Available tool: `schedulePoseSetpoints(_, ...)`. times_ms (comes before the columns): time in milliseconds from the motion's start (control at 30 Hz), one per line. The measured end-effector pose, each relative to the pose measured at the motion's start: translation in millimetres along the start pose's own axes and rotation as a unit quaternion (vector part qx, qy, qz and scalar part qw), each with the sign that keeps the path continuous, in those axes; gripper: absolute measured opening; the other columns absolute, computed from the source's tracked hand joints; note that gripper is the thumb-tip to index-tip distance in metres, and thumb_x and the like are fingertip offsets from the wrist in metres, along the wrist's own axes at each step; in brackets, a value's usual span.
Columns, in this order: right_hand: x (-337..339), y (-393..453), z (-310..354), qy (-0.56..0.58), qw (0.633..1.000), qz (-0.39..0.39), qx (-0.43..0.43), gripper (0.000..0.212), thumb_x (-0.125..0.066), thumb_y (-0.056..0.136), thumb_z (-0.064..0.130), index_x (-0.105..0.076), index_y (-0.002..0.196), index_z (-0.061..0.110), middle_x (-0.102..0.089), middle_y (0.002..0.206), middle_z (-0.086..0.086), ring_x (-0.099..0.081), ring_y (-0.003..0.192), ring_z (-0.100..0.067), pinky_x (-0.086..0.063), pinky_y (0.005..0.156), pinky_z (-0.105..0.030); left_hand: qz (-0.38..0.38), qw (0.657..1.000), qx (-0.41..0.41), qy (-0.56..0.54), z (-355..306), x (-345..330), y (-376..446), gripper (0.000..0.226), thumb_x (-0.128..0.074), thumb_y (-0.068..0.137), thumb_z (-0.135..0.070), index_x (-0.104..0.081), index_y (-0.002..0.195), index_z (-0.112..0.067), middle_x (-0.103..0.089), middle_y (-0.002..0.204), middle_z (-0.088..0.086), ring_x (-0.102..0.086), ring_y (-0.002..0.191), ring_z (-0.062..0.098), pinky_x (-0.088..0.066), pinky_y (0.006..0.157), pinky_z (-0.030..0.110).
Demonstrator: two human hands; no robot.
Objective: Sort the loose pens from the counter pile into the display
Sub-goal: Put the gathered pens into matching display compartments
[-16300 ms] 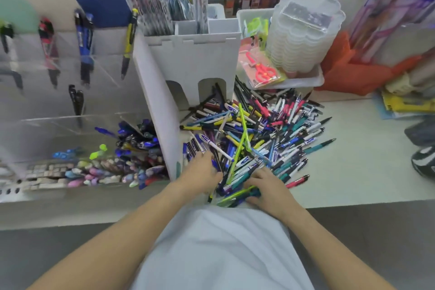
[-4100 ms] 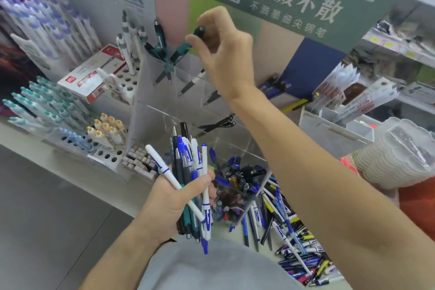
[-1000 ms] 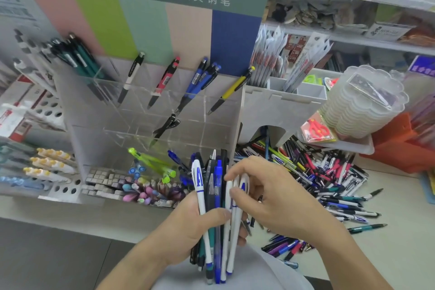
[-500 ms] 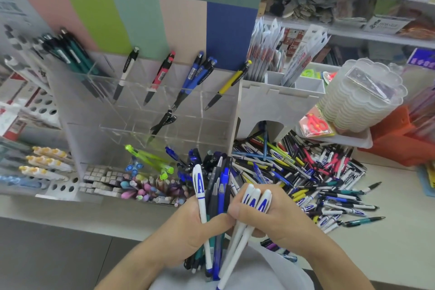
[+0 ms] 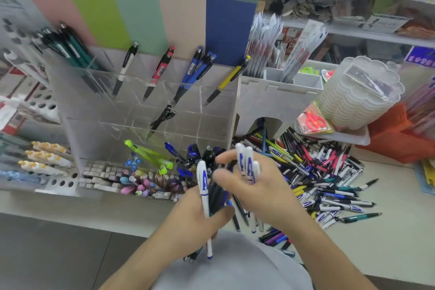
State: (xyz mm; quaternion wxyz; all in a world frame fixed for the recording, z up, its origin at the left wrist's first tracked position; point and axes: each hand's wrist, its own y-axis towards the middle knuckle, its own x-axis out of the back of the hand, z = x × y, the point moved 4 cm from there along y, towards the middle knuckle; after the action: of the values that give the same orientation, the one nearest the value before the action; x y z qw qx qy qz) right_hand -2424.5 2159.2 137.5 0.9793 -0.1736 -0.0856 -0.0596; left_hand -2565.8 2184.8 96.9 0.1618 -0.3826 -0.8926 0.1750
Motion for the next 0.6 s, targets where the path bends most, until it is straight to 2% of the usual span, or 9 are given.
schedulePoseSetpoints(67,-8,1,5,-0.140,0.989,0.001,0.048,0.020,-0.078,0.085,0.038,-0.068,0.100,0.031,-0.050,0.050,0.003,-0.044,0.048,-0.006,-0.040,0.055,-0.017,-0.003,0.999,-0.010,0.031,-2,0,-2,0.020,-0.062,0.093,-0.010,-0.064,0.083,-0.027,-0.061,0.059,-0.008,-0.054,0.052,0.007,-0.044,0.051,0.019)
schedulePoseSetpoints(133,-12,2,9,-0.171,0.983,-0.008,0.065,0.018,-0.080,0.083,0.040,-0.068,0.093,0.031,-0.054,0.053,0.001,-0.048,0.051,-0.006,-0.041,0.055,-0.016,-0.015,0.998,-0.013,0.056,-4,4,-3,0.018,-0.063,0.089,-0.011,-0.064,0.081,-0.027,-0.063,0.065,-0.009,-0.054,0.057,0.004,-0.042,0.055,0.017)
schedulePoseSetpoints(233,-14,1,15,-0.184,0.980,-0.006,0.082,0.014,-0.078,0.083,0.039,-0.069,0.091,0.032,-0.057,0.061,0.015,-0.056,0.063,-0.005,-0.045,0.059,-0.017,-0.022,0.998,-0.003,0.066,-1,8,-5,0.013,-0.066,0.086,-0.013,-0.066,0.082,-0.026,-0.066,0.066,-0.013,-0.059,0.061,0.001,-0.043,0.056,0.015)
schedulePoseSetpoints(267,-15,1,18,-0.196,0.976,-0.001,0.095,0.017,-0.078,0.082,0.040,-0.071,0.094,0.032,-0.058,0.065,0.017,-0.057,0.067,-0.006,-0.045,0.061,-0.017,-0.024,0.998,-0.003,0.064,0,8,-5,0.008,-0.066,0.084,-0.016,-0.069,0.085,-0.024,-0.069,0.070,-0.011,-0.064,0.067,0.003,-0.050,0.059,0.021)
schedulePoseSetpoints(333,-21,0,20,-0.226,0.966,-0.004,0.122,0.023,-0.079,0.078,0.043,-0.070,0.092,0.026,-0.061,0.073,0.011,-0.058,0.071,-0.012,-0.046,0.061,-0.024,-0.030,0.998,-0.011,0.063,1,9,-5,0.019,-0.064,0.075,-0.026,-0.071,0.092,-0.022,-0.074,0.081,-0.004,-0.071,0.085,0.014,-0.059,0.074,0.042)
schedulePoseSetpoints(400,-25,-1,20,-0.229,0.964,-0.029,0.129,0.020,-0.077,0.079,0.038,-0.066,0.083,0.021,-0.059,0.071,0.005,-0.055,0.069,-0.014,-0.046,0.062,-0.030,-0.031,0.998,-0.016,0.059,-2,8,-5,0.029,-0.066,0.071,-0.031,-0.070,0.099,-0.028,-0.075,0.089,-0.007,-0.071,0.092,0.011,-0.059,0.080,0.046)
schedulePoseSetpoints(467,-27,-2,18,-0.190,0.974,-0.057,0.112,0.019,-0.074,0.083,0.027,-0.059,0.076,0.017,-0.055,0.066,0.001,-0.052,0.062,-0.013,-0.044,0.056,-0.028,-0.029,0.998,-0.021,0.046,-2,8,-5,0.032,-0.075,0.070,-0.031,-0.069,0.101,-0.032,-0.075,0.091,-0.012,-0.071,0.089,0.005,-0.059,0.080,0.042)
schedulePoseSetpoints(533,-22,-2,16,-0.083,0.992,-0.080,0.051,0.019,-0.069,0.088,0.017,-0.054,0.077,0.012,-0.054,0.064,0.000,-0.051,0.056,-0.008,-0.044,0.051,-0.023,-0.024,0.999,-0.013,0.032,-4,9,-6,0.037,-0.087,0.066,-0.039,-0.070,0.097,-0.029,-0.075,0.085,-0.007,-0.071,0.079,0.010,-0.059,0.075,0.037)
schedulePoseSetpoints(600,-11,-1,10,0.045,0.994,-0.099,-0.033,0.018,-0.064,0.094,0.014,-0.053,0.081,0.012,-0.053,0.058,0.006,-0.054,0.054,-0.004,-0.046,0.050,-0.018,-0.024,1.000,0.019,0.006,-2,12,-8,0.048,-0.091,0.060,-0.047,-0.068,0.091,-0.020,-0.068,0.069,0.003,-0.064,0.060,0.016,-0.055,0.059,0.029)
